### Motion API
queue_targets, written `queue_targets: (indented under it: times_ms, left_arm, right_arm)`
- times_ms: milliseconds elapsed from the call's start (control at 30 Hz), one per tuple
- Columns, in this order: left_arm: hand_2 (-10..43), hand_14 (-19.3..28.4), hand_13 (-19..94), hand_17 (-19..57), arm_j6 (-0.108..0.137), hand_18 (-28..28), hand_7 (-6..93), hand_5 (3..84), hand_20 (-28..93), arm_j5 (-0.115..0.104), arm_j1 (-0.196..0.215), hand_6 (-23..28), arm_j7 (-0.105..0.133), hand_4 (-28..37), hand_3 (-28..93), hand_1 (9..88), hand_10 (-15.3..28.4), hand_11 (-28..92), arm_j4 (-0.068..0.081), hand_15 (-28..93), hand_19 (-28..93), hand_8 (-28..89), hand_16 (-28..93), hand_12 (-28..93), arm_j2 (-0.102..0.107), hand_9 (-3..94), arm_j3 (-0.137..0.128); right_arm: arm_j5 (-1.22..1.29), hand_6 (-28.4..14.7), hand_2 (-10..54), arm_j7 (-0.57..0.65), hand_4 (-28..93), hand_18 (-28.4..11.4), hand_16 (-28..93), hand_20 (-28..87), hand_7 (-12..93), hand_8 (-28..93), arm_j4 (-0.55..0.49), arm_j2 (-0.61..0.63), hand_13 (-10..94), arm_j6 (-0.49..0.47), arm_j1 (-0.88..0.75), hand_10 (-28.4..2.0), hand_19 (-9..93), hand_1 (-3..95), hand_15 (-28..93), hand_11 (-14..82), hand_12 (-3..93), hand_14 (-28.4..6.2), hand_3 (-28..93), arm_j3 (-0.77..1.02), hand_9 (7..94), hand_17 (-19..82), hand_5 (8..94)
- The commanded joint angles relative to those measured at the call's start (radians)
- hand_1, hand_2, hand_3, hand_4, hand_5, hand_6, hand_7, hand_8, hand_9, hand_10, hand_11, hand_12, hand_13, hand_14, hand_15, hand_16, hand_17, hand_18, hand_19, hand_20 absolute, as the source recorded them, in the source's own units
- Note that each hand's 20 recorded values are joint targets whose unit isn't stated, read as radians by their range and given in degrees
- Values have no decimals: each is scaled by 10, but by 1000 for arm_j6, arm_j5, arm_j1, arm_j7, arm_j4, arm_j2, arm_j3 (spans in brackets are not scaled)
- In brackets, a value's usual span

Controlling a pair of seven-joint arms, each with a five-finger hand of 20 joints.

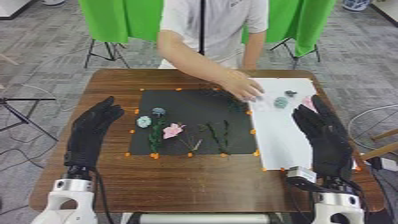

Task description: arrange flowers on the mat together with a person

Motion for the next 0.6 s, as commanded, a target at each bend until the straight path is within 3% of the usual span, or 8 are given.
queue_targets:
  times_ms: [33,133,267,333,433,533,600]
  left_arm:
    - [-6,168,355,50,23,137,131,474,201,-11,16,23,-1,-199,654,245,125,161,0,126,64,-60,67,151,-2,441,0]
    - [-7,168,354,49,28,137,131,474,200,-11,6,23,-1,-198,655,245,126,162,3,127,64,-60,66,151,-1,442,0]
    - [-5,168,358,50,87,138,135,478,202,-27,8,23,23,-199,652,247,126,166,-1,134,67,-59,67,152,7,446,15]
    - [-2,169,361,50,85,138,142,480,204,-38,13,24,24,-200,653,248,128,173,-4,141,70,-59,68,154,4,450,14]
    - [0,170,362,50,81,139,145,481,207,-33,15,24,24,-199,653,248,128,178,-3,150,74,-60,66,153,9,451,13]
    - [0,170,362,50,102,139,146,482,206,-35,15,25,16,-200,654,248,127,180,-9,152,75,-62,63,152,14,452,16]
    - [4,170,362,50,98,140,148,483,207,-40,12,26,23,-202,653,249,129,182,-6,153,76,-62,62,152,18,453,15]
  right_arm:
    - [-8,-2,-75,-18,-172,-126,175,268,106,-92,4,-2,348,3,2,-145,64,122,109,49,129,-131,820,19,434,180,359]
    - [-13,-2,-76,-19,-173,-126,175,267,105,-92,9,1,351,15,10,-144,63,122,109,49,129,-129,821,17,435,180,360]
    - [-21,-2,-80,-21,-172,-119,161,263,108,-92,9,-2,341,17,6,-146,56,126,97,49,128,-108,823,6,437,185,365]
    - [-26,-2,-83,-21,-172,-115,150,261,111,-94,8,-1,338,18,-2,-145,50,127,93,48,126,-103,826,7,437,187,367]
    - [-17,-2,-83,-15,-174,-112,140,262,112,-95,7,1,337,28,-2,-144,45,130,97,49,125,-101,825,5,439,188,368]
    - [-19,-3,-83,-18,-175,-112,132,265,113,-96,6,1,337,34,0,-144,43,130,101,50,124,-101,825,4,440,189,370]
    - [-21,-2,-83,-20,-176,-112,128,266,114,-96,7,0,337,27,-1,-144,42,131,103,50,123,-101,825,4,441,189,372]
